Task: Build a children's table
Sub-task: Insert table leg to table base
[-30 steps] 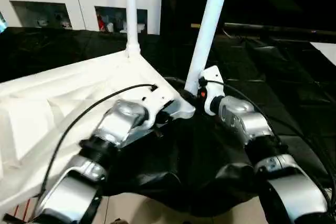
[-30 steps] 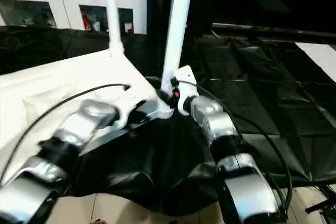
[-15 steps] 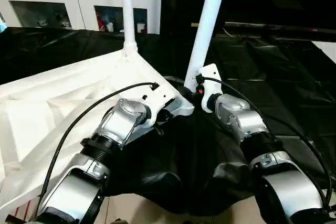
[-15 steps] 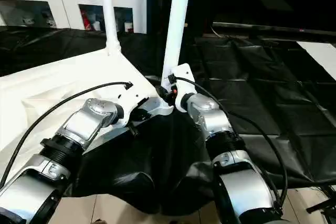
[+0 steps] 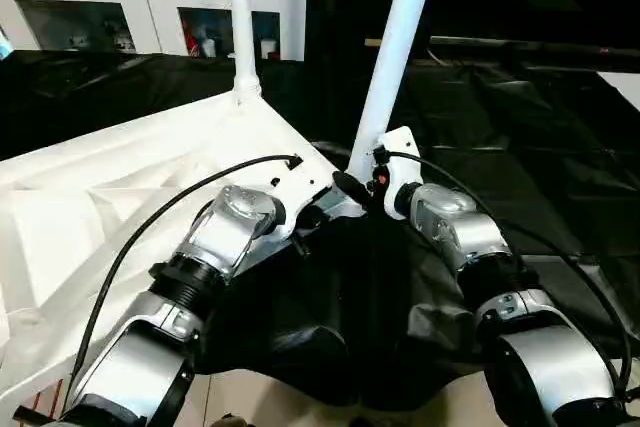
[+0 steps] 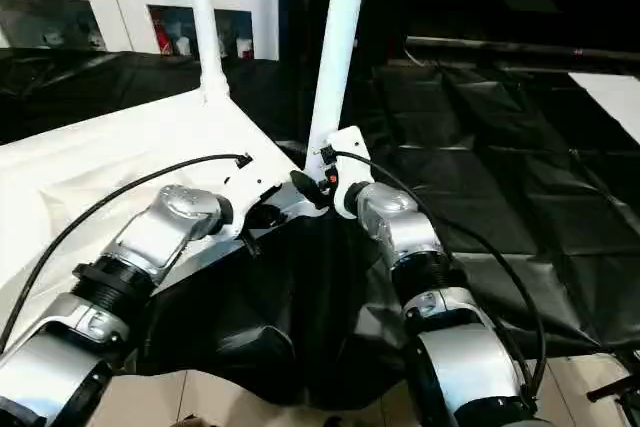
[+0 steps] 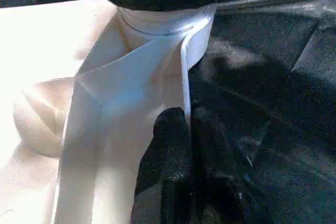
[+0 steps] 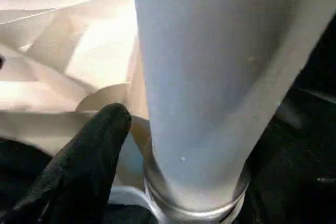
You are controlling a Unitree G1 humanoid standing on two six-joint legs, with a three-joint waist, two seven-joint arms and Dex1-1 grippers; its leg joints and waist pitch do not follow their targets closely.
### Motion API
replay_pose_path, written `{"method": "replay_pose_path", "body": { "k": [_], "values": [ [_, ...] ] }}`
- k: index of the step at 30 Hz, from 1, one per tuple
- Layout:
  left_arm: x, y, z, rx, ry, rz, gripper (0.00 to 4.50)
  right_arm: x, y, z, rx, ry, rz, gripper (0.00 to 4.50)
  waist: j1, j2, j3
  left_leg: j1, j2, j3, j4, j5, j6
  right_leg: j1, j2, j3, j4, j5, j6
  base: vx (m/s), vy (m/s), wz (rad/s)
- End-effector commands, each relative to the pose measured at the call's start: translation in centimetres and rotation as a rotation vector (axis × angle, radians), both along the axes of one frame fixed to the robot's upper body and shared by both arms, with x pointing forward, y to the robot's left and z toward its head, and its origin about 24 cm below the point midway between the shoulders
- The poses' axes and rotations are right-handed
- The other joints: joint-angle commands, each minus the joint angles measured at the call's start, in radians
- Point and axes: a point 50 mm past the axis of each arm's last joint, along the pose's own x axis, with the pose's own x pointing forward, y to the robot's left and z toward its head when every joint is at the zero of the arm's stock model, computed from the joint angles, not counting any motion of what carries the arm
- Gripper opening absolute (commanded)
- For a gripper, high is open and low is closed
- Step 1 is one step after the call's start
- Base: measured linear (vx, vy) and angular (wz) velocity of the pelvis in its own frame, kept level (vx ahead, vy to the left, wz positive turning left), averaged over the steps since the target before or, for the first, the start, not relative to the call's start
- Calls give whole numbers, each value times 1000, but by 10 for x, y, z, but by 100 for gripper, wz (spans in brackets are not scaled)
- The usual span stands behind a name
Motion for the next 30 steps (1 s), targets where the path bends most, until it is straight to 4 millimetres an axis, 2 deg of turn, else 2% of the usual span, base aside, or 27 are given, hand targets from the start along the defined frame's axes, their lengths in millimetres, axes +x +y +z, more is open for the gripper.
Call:
{"method": "replay_pose_path", "body": {
  "k": [1, 2, 3, 4, 5, 6, 7, 9, 10, 13, 16, 18, 25, 30],
  "values": [
    [4, -10, 23, -37, -114, -86, 0, -10, 6, -8, -3, 41, 98, 398, 10, 10, -71, 14, 36, -10, -78, -386, 7, 37, -82, 70, -81, -447, -98, 0, 0, 0],
    [2, -9, 22, -38, -112, -105, 0, -12, 3, -6, -4, 31, 123, 398, 13, 10, -73, 10, 38, -7, -79, -351, 11, 39, -81, 75, -72, -398, -119, 0, 0, 0],
    [1, -8, 22, -38, -109, -113, 0, -13, 0, -5, -8, 23, 145, 398, 16, 9, -74, 8, 37, -5, -79, -334, 13, 41, -80, 77, -69, -379, -125, 0, 0, 0],
    [1, -7, 21, -37, -107, -122, 0, -15, -3, -3, -11, 15, 167, 398, 22, 6, -78, 3, 35, 0, -76, -286, 21, 44, -80, 82, -59, -333, -137, 0, 0, 0],
    [-1, -5, 20, -38, -108, -142, 0, -17, -7, -2, -15, 11, 195, 398, 31, 4, -80, 8, 35, 5, -72, -256, 32, 39, -79, 86, -57, -315, -147, 0, 0, 0],
    [-1, -5, 20, -38, -108, -150, 0, -18, -9, -1, -16, 10, 204, 398, 33, 1, -80, 5, 33, 7, -71, -238, 37, 43, -77, 87, -54, -300, -152, 0, 0, 0],
    [-3, -3, 20, -39, -106, -171, 0, -20, -13, 1, -18, 6, 227, 398, 38, 0, -87, -8, 32, 8, -70, -179, 49, 54, -75, 89, -39, -245, -161, 0, 0, 0],
    [-4, -2, 19, -42, -99, -191, 0, -22, -18, 3, -25, -1, 258, 398, 45, 3, -90, -6, 34, 12, -66, -135, 61, 49, -73, 91, -32, -185, -172, 0, 0, 0],
    [-6, 1, 18, -42, -92, -213, 0, -25, -22, 5, -36, -5, 283, 398, 52, 1, -87, -8, 33, 14, -64, -122, 70, 47, -71, 93, -27, -157, -187, 0, 0, 0],
    [-11, 4, 16, -46, -72, -267, 0, -29, -28, 7, -60, -6, 330, 398, 58, 3, -86, -7, 33, 15, -65, -139, 68, 48, -72, 92, -29, -189, -180, 0, 0, 0],
    [-18, 9, 14, -47, -49, -344, 0, -36, -36, 9, -88, 4, 397, 398, 62, 6, -81, -3, 36, 13, -68, -174, 54, 45, -70, 90, -40, -266, -152, 0, 0, 0],
    [-21, 10, 14, -50, -44, -374, 0, -39, -38, 10, -101, 5, 422, 398, 62, 4, -81, -2, 36, 13, -68, -190, 45, 44, -70, 90, -43, -292, -142, 0, 0, 0],
    [-35, 17, 11, -48, -6, -512, 0, -53, -42, 11, -167, 13, 569, 398, 73, 3, -79, 4, 39, 13, -69, -213, 35, 39, -70, 92, -44, -317, -139, 0, 0, 0],
    [-40, 20, 10, -40, 8, -545, 0, -58, -41, 9, -179, 18, 611, 398, 74, 1, -81, 2, 39, 13, -67, -207, 32, 40, -70, 92, -40, -300, -143, 0, 0, 0]
  ]
}}
